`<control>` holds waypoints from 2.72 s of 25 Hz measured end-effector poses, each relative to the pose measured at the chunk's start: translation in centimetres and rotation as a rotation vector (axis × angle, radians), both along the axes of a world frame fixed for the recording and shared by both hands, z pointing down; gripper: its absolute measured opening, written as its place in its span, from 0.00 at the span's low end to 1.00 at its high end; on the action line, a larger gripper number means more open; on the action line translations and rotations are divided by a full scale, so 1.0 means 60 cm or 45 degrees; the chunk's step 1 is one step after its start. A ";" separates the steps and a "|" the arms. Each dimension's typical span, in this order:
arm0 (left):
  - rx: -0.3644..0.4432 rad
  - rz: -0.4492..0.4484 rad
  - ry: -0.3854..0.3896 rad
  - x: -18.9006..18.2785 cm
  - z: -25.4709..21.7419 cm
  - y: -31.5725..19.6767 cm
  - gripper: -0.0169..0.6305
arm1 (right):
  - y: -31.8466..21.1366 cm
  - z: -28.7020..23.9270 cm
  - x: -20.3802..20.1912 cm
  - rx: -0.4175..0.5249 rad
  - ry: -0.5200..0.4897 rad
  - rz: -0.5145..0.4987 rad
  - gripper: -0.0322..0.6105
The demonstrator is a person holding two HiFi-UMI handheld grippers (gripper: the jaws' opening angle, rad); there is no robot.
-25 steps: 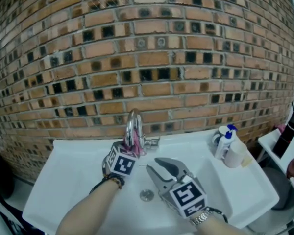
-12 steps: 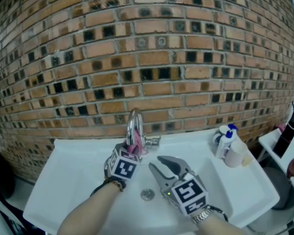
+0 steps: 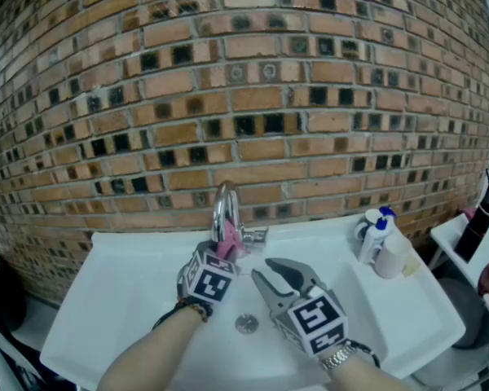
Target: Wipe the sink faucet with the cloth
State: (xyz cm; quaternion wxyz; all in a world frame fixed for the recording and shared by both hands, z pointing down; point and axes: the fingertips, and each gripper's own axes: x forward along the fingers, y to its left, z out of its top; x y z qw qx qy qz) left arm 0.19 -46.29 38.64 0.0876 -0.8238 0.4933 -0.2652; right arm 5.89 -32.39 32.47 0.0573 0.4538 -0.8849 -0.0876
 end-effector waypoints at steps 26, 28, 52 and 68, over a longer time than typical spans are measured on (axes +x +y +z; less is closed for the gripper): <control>0.031 0.119 -0.069 0.059 -0.002 0.021 0.14 | -0.001 -0.010 0.015 -0.005 -0.038 0.031 0.26; 0.034 0.120 -0.067 0.062 -0.003 0.020 0.14 | -0.003 -0.011 0.017 0.008 -0.051 0.032 0.25; 0.080 0.298 -0.107 0.131 -0.012 0.040 0.14 | -0.012 -0.042 0.082 0.035 -0.196 0.161 0.21; 0.169 0.397 -0.147 0.147 -0.027 0.066 0.14 | -0.026 -0.036 0.108 0.015 -0.221 0.210 0.21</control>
